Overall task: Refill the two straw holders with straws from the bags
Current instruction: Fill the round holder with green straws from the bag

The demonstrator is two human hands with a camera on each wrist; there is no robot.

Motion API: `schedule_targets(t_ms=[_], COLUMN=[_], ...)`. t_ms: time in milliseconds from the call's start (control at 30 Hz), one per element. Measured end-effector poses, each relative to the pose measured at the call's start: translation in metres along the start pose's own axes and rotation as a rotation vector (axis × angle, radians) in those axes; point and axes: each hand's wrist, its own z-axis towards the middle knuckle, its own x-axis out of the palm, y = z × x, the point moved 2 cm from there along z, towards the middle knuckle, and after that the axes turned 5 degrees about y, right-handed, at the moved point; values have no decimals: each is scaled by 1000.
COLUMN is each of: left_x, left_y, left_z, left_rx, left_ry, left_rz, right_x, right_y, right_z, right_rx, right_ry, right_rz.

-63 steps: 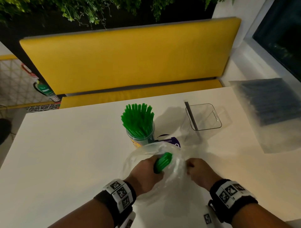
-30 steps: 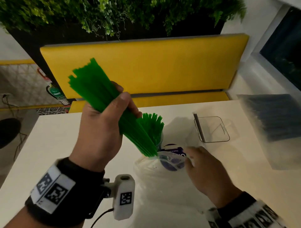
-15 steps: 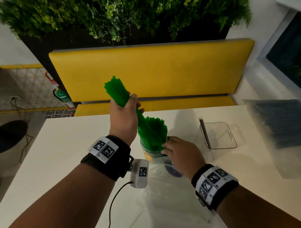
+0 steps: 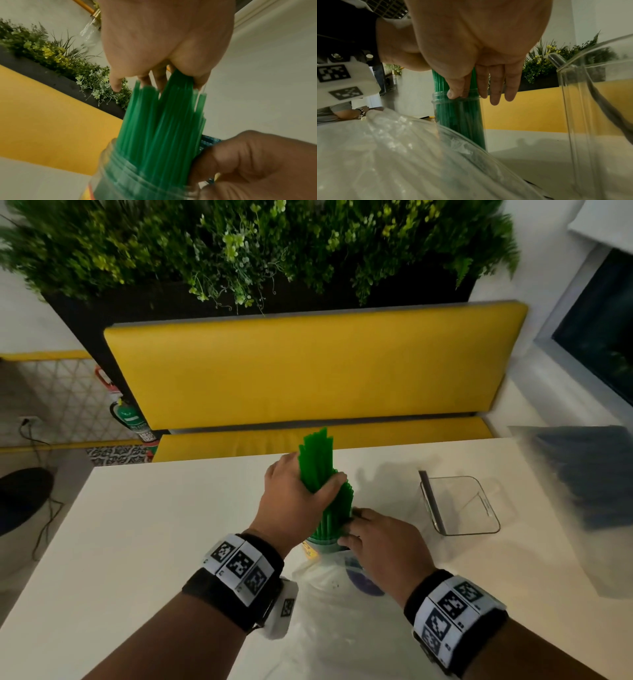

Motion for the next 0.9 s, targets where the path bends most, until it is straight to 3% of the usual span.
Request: schedule_targets(t_ms=[133,267,367,467,567,667,733,800,900], left_x=[-8,-20,-43,-58,-45,-2,19,15,2], left_y=[13,12,-1,-35,-56,-35,-16,-14,-25], left_z=[-1,-9,-10,1,15,8,-2,2,11], left_rx=[17,24,34,169,238,293,361,362,379], left_ry=[177,386,305,144,142,353,471,470,292], left_rz=[60,-82,-202,-232,43,619,871,849,759], right_x=[-3,-8,-7,1,-4,-8,-9,-9,-7], right_y=[3,6,3,2,3,4,4,5,4], right_z=[-3,-4,-3,-1,-1,-4,-6,-7,-6], right_rx=[-2,-18,-4,-29,-13,-1,-1,-4,-23], right_ry=[-34,-16,-28,17,8,-5,-1,11,3], right_rz=[0,13,13,-27,-2,-6,-13,4,24])
